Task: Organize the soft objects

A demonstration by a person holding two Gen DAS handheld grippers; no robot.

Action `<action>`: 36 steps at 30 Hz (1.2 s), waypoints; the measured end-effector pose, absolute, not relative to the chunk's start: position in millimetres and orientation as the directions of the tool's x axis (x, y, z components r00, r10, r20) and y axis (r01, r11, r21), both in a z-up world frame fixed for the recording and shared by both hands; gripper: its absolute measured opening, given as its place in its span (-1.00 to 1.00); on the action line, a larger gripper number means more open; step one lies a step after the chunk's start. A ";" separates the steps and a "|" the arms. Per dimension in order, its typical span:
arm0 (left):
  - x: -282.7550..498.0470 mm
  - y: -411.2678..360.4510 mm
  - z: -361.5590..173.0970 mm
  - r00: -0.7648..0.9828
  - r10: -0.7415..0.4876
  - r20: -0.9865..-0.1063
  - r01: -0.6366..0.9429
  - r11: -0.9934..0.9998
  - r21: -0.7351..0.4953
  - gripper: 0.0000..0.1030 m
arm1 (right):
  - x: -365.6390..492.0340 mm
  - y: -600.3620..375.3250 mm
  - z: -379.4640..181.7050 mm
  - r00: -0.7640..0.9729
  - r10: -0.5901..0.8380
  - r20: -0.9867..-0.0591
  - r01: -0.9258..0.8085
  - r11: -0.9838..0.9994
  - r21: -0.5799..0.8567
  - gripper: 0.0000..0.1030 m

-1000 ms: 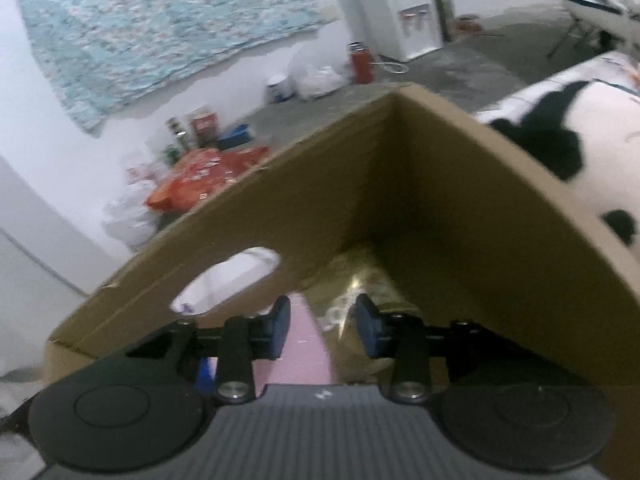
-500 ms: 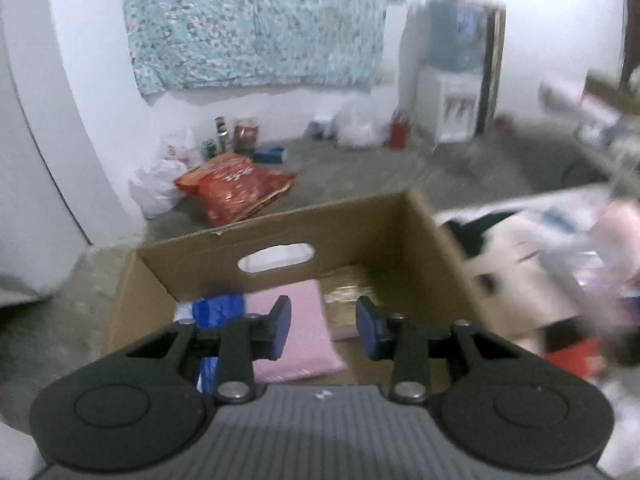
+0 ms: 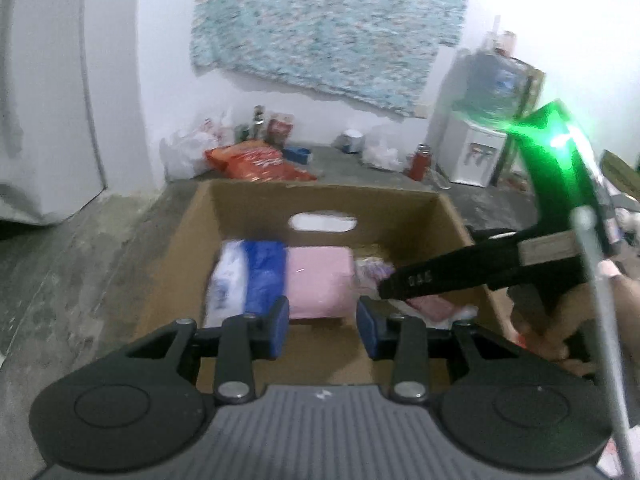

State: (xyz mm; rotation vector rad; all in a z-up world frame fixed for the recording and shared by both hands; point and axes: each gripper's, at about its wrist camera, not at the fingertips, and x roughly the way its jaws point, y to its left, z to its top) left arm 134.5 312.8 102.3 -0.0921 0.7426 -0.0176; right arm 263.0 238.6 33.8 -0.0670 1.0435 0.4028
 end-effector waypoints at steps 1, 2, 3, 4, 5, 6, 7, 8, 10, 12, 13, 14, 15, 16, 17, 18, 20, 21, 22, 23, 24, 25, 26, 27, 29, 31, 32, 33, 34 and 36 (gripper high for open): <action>135.3 319.0 99.5 0.730 -0.037 -0.682 -0.031 0.996 -0.088 -0.24 | 266.3 242.5 25.5 0.417 0.275 -0.866 -0.350 0.928 0.126 -0.46; 136.3 323.2 97.7 0.724 -0.032 -0.689 -0.039 0.995 -0.086 -0.24 | 268.9 244.9 19.2 0.394 0.279 -0.876 -0.333 0.931 0.147 -0.46; 136.8 327.6 95.9 0.719 -0.026 -0.694 -0.049 0.995 -0.088 -0.24 | 270.7 247.4 15.2 0.367 0.282 -0.887 -0.329 0.931 0.160 -0.45; 137.0 330.7 94.3 0.714 -0.026 -0.700 -0.055 0.994 -0.093 -0.22 | 270.2 249.7 12.5 0.355 0.276 -0.893 -0.333 0.930 0.156 -0.45; 137.1 332.9 93.0 0.709 -0.032 -0.705 -0.055 0.993 -0.100 -0.21 | 268.4 250.6 14.5 0.370 0.267 -0.890 -0.331 0.933 0.142 -0.45; 137.8 333.8 92.0 0.705 -0.036 -0.708 -0.055 0.993 -0.105 -0.17 | 269.3 249.6 16.3 0.372 0.273 -0.887 -0.342 0.929 0.143 -0.37; 139.5 333.4 91.3 0.701 -0.040 -0.712 -0.051 0.993 -0.107 -0.15 | 266.9 249.9 21.0 0.376 0.273 -0.885 -0.353 0.926 0.135 -0.35; 141.8 331.3 90.0 0.695 -0.042 -0.718 -0.044 0.994 -0.101 -0.15 | 267.2 247.3 26.5 0.389 0.275 -0.879 -0.360 0.924 0.130 -0.33; 147.4 323.7 87.4 0.679 -0.042 -0.733 -0.024 0.997 -0.079 -0.06 | 259.6 238.5 48.3 0.453 0.291 -0.843 -0.386 0.916 0.109 -0.26; 157.2 312.7 81.7 0.646 -0.057 -0.761 0.021 0.998 -0.057 -0.01 | 248.7 216.4 75.3 0.522 0.335 -0.784 -0.412 0.904 0.112 -0.21; 162.2 303.6 74.3 0.627 -0.064 -0.777 0.044 0.998 -0.048 -0.01 | 242.4 202.9 88.1 0.547 0.360 -0.756 -0.423 0.898 0.121 -0.20; 167.8 295.1 68.0 0.602 -0.072 -0.795 0.069 0.997 -0.038 0.01 | 236.0 190.8 98.5 0.563 0.382 -0.733 -0.434 0.892 0.131 -0.20; 174.9 286.7 61.0 0.574 -0.076 -0.815 0.089 0.996 -0.030 0.02 | 228.4 174.7 107.9 0.580 0.404 -0.708 -0.436 0.887 0.150 -0.20; 183.0 277.1 52.3 0.543 -0.079 -0.836 0.109 0.994 -0.023 0.08 | 222.4 160.7 114.5 0.591 0.419 -0.690 -0.434 0.885 0.166 -0.20; 191.4 267.3 43.5 0.516 -0.073 -0.854 0.126 0.992 -0.008 0.11 | 214.1 143.5 118.9 0.599 0.435 -0.673 -0.435 0.882 0.183 -0.20; 201.0 256.6 33.8 0.484 -0.061 -0.873 0.148 0.989 0.013 0.11 | 205.7 126.2 120.7 0.605 0.449 -0.657 -0.432 0.879 0.203 -0.20; 215.8 237.2 12.4 0.425 -0.013 -0.905 0.195 0.978 0.078 0.17 | 192.8 98.6 118.7 0.601 0.472 -0.644 -0.432 0.871 0.235 -0.19; 223.4 228.7 1.9 0.393 0.005 -0.920 0.222 0.970 0.101 0.22 | 187.0 85.6 116.8 0.599 0.477 -0.643 -0.424 0.870 0.251 -0.19; 229.1 222.6 -7.5 0.364 0.020 -0.931 0.242 0.963 0.115 -0.01 | 181.7 72.1 113.2 0.594 0.486 -0.641 -0.420 0.867 0.268 -0.19; 231.0 218.9 -13.4 0.365 0.014 -0.931 0.249 0.962 0.112 -0.26 | 176.8 58.7 111.1 0.594 0.492 -0.637 -0.415 0.865 0.283 -0.19; 233.3 216.8 -14.8 0.363 -0.007 -0.932 0.253 0.963 0.092 -0.30 | 174.7 48.4 108.4 0.593 0.497 -0.634 -0.410 0.863 0.294 -0.19; 234.3 214.6 -15.3 0.355 -0.035 -0.934 0.255 0.965 0.060 -0.32 | 171.7 36.2 105.3 0.593 0.505 -0.627 -0.403 0.861 0.311 -0.19; 232.5 214.3 -15.2 0.369 -0.030 -0.929 0.241 0.968 0.065 -0.35 | 170.6 26.1 102.5 0.594 0.508 -0.623 -0.389 0.860 0.331 -0.19; 229.9 211.7 -15.7 0.380 -0.023 -0.925 0.254 0.964 0.080 -0.36 | 168.9 16.4 99.7 0.594 0.512 -0.621 -0.379 0.858 0.345 -0.19; 220.9 207.1 -15.1 0.411 -0.018 -0.911 0.303 0.946 0.118 -0.40 | 167.4 0.2 91.9 0.595 0.519 -0.614 -0.363 0.855 0.370 -0.19; 213.4 212.8 -13.4 0.419 -0.059 -0.906 0.305 0.949 0.079 -0.41 | 165.8 -8.7 85.2 0.595 0.518 -0.615 -0.356 0.855 0.376 -0.19; 211.0 216.2 -12.9 0.418 -0.090 -0.904 0.308 0.950 0.048 -0.42 | 166.2 -11.9 81.9 0.592 0.518 -0.617 -0.354 0.856 0.377 -0.19; 208.2 218.7 -11.9 0.422 -0.116 -0.899 0.319 0.947 0.028 -0.42 | 168.8 -10.3 77.4 0.590 0.517 -0.620 -0.351 0.856 0.379 -0.19; 205.2 219.5 -11.1 0.429 -0.131 -0.894 0.332 0.943 0.021 -0.43 | 169.5 -11.3 73.5 0.586 0.517 -0.624 -0.348 0.856 0.382 -0.19; 203.4 214.2 -6.6 0.446 -0.135 -0.885 0.354 0.935 0.036 -0.48 | 169.8 -13.4 66.9 0.577 0.520 -0.629 -0.346 0.854 0.389 -0.20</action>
